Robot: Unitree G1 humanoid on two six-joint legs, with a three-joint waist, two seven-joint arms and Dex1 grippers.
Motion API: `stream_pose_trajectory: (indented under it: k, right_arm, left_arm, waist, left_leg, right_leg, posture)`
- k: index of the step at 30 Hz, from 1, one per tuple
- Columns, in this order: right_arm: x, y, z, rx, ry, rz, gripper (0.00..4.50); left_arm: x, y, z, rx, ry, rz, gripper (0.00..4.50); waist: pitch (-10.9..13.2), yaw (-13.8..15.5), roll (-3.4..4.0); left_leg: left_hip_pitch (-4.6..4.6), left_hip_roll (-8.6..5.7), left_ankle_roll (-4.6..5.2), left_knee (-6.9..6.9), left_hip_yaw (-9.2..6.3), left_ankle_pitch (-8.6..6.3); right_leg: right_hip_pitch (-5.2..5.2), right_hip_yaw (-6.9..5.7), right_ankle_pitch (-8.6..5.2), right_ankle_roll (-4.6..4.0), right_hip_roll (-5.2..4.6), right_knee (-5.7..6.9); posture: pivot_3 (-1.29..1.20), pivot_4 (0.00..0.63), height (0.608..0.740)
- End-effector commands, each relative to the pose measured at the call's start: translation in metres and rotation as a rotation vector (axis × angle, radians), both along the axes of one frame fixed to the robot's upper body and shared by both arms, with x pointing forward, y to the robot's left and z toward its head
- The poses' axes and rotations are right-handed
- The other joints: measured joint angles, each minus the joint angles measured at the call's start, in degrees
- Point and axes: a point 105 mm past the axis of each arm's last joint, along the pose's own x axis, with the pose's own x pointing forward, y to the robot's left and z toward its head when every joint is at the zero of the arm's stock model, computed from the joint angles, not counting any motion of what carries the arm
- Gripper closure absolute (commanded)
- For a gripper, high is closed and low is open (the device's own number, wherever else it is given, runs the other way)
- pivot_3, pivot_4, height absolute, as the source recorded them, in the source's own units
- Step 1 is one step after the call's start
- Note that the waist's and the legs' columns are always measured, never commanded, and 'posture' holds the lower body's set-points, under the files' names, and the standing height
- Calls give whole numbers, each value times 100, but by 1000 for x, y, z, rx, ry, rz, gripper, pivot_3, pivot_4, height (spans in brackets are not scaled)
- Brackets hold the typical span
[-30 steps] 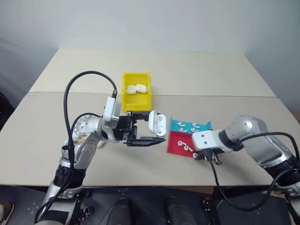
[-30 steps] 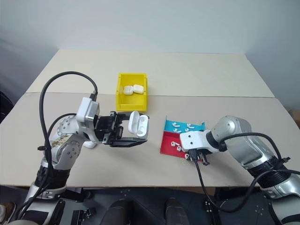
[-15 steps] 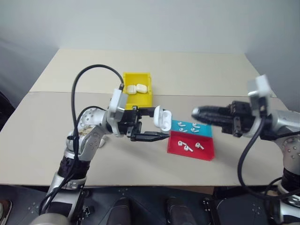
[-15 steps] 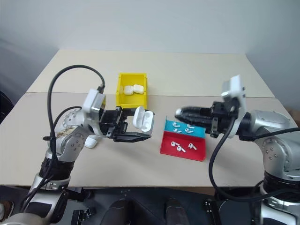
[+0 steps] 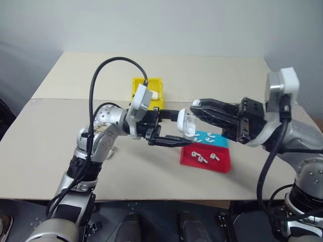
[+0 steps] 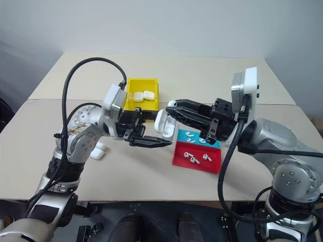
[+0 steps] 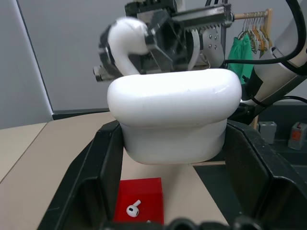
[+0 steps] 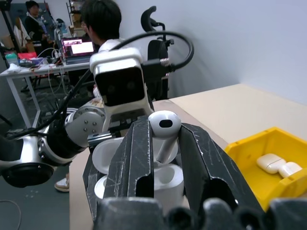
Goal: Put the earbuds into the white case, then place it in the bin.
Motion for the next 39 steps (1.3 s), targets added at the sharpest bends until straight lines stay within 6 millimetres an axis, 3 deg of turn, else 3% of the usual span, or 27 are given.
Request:
stream_pose_trajectory:
  k: [1, 22, 29, 35, 39]
  right_arm:
    - [-10, 3, 9, 3, -72, 23, 3893]
    - [-10, 0, -11, -128, -134, 14, 3893]
    - [-14, -1, -14, -164, -137, 48, 1602]
    - [0, -16, 2, -154, -169, -43, 1602]
    - [24, -42, 14, -334, -188, -163, 1602]
  left_arm:
    - [-8, 0, 10, -24, -44, 11, 1703]
    - [-15, 4, 14, -33, -27, 24, 1703]
    - [-14, 3, 14, -35, -27, 29, 1703]
    - [-12, 3, 12, -34, -27, 43, 1703]
    - [-10, 6, 11, -31, -27, 63, 1703]
  waist:
    - [0, 0, 0]
    - [0, 1, 0]
    - [0, 3, 0]
    - [0, 1, 0]
    - [4, 3, 7]
  left_leg:
    - [0, 0, 0, 0, 0, 0]
    - [1, 0, 0, 0, -1, 0]
    - [1, 0, 0, 0, 0, 0]
    - [1, 0, 0, 1, 0, 0]
    - [1, -1, 0, 2, 3, 0]
  right_leg:
    - [0, 0, 0, 0, 0, 0]
    - [1, 0, -1, 0, 0, -2]
    - [1, 0, -1, 0, 0, -2]
    - [1, 0, -1, 0, 0, -1]
    - [0, 1, 0, 0, -1, -2]
  posture:
    - [0, 150, 740]
    - [0, 150, 740]
    - [0, 150, 740]
    - [0, 150, 740]
    - [0, 150, 740]
